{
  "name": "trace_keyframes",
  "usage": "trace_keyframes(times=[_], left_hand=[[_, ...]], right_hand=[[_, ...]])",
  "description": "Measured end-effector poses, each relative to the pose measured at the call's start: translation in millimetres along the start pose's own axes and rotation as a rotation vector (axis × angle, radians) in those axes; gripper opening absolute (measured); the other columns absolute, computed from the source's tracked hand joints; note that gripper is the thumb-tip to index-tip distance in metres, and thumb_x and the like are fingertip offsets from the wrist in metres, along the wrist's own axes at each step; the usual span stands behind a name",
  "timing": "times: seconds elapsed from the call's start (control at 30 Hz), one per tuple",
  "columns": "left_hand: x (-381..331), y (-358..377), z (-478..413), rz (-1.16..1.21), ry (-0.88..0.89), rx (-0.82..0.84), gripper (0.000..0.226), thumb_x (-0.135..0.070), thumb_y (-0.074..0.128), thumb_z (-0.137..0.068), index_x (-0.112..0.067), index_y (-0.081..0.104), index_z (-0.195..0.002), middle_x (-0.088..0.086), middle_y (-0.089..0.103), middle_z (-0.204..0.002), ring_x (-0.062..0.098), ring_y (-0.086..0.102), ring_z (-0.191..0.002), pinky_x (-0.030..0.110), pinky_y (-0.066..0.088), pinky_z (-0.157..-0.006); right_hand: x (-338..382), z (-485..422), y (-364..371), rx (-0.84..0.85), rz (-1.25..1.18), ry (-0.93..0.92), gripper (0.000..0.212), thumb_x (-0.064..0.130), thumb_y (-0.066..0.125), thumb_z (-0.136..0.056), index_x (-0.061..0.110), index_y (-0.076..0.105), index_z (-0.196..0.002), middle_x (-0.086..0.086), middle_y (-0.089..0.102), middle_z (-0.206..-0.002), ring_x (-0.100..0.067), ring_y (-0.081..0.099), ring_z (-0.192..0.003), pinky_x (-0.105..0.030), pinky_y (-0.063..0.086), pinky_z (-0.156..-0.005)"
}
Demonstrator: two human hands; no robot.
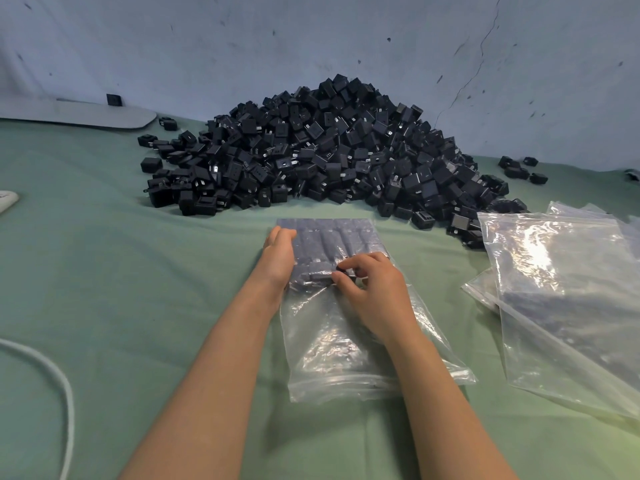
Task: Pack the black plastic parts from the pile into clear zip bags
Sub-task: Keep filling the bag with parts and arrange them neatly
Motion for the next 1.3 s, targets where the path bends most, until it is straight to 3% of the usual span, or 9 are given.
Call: trace_keyframes(times=[0.2,0.27,0.33,0.43,0.8,0.93,1.1,1.2,1.3], left_hand=[[-4.5,-13.9,1.0,0.148,-0.002,-0.115,0.026,-0.016,0.039,-0.093,-0.006,0.049,-0.114,0.019,0.059,-0.117,0.030,0.059,-0.108,0.045,0.047,-0.097],[-6.3,-14.1,0.8,0.228,0.003,-0.117,0.018,-0.015,0.035,-0.096,-0.005,0.050,-0.094,0.001,0.069,-0.077,0.003,0.065,-0.074,0.019,0.053,-0.072],[-14.0,-10.1,5.7,0.262,0.046,-0.106,0.031,-0.013,0.029,-0.099,-0.014,0.042,-0.071,-0.015,0.053,-0.036,-0.008,0.051,-0.036,0.007,0.040,-0.039],[-19.1,-5.7,11.5,0.286,0.071,-0.103,0.035,-0.017,0.025,-0.101,-0.018,0.038,-0.068,-0.017,0.045,-0.029,-0.008,0.046,-0.028,0.008,0.035,-0.031],[-22.4,5.9,19.7,0.286,0.044,0.036,0.044,-0.028,0.017,-0.105,-0.018,0.042,-0.071,-0.010,0.054,-0.038,-0.006,0.053,-0.034,0.011,0.040,-0.033],[-22.0,6.6,23.4,0.367,0.014,0.045,0.046,-0.033,0.016,-0.105,-0.005,0.049,-0.120,-0.005,0.063,-0.060,-0.003,0.058,-0.039,0.012,0.042,-0.036],[-22.4,6.5,24.1,0.308,0.012,0.031,0.053,-0.037,0.014,-0.104,-0.001,0.040,-0.133,-0.008,0.065,-0.057,-0.004,0.059,-0.041,0.012,0.043,-0.036],[-19.1,1.4,23.7,0.277,-0.008,-0.044,0.055,-0.035,0.018,-0.104,0.005,0.034,-0.139,0.004,0.054,-0.098,-0.007,0.057,-0.045,0.010,0.041,-0.035],[-18.3,-5.6,23.7,0.217,-0.043,-0.111,0.054,-0.035,0.020,-0.104,0.001,0.035,-0.141,0.011,0.046,-0.139,0.004,0.050,-0.098,0.009,0.035,-0.042]], right_hand=[[22.9,3.4,-3.8,-0.096,0.065,-0.138,0.020,0.028,0.070,-0.085,0.016,0.070,-0.101,0.005,0.055,-0.110,-0.013,0.047,-0.106,-0.006,0.028,-0.080],[36.8,3.3,7.3,-0.042,0.119,-0.208,0.023,0.027,0.072,-0.083,0.017,0.070,-0.103,0.004,0.056,-0.111,-0.015,0.044,-0.106,-0.010,0.027,-0.082],[45.6,2.6,17.0,0.003,0.157,-0.256,0.020,0.025,0.072,-0.083,0.017,0.070,-0.101,0.003,0.058,-0.109,-0.018,0.044,-0.103,-0.019,0.033,-0.086],[47.6,1.5,22.6,0.034,0.186,-0.262,0.016,0.026,0.069,-0.085,0.019,0.069,-0.099,0.004,0.059,-0.103,-0.019,0.046,-0.097,-0.029,0.039,-0.089],[52.5,3.4,23.4,0.012,0.203,-0.257,0.016,0.028,0.068,-0.086,0.016,0.070,-0.097,0.001,0.060,-0.103,-0.022,0.053,-0.095,-0.033,0.043,-0.087],[53.1,2.7,24.1,0.006,0.222,-0.240,0.019,0.031,0.067,-0.086,0.017,0.069,-0.098,0.001,0.059,-0.103,-0.021,0.052,-0.096,-0.033,0.043,-0.087],[53.8,2.4,24.4,0.005,0.232,-0.234,0.020,0.033,0.067,-0.086,0.017,0.068,-0.098,0.001,0.059,-0.102,-0.021,0.052,-0.095,-0.032,0.043,-0.086],[53.1,2.9,24.8,0.018,0.224,-0.232,0.019,0.032,0.067,-0.086,0.017,0.068,-0.098,0.001,0.058,-0.102,-0.021,0.052,-0.096,-0.033,0.043,-0.087],[53.8,4.6,24.4,0.019,0.209,-0.245,0.020,0.030,0.067,-0.086,0.017,0.068,-0.101,0.001,0.058,-0.103,-0.022,0.050,-0.096,-0.033,0.041,-0.089]])
Point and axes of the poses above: each hand's wrist, its own z-axis away from the middle knuckle, its own y-axis out of the palm, x = y × z, the point moved 9 cm from there along -z, towards the middle knuckle
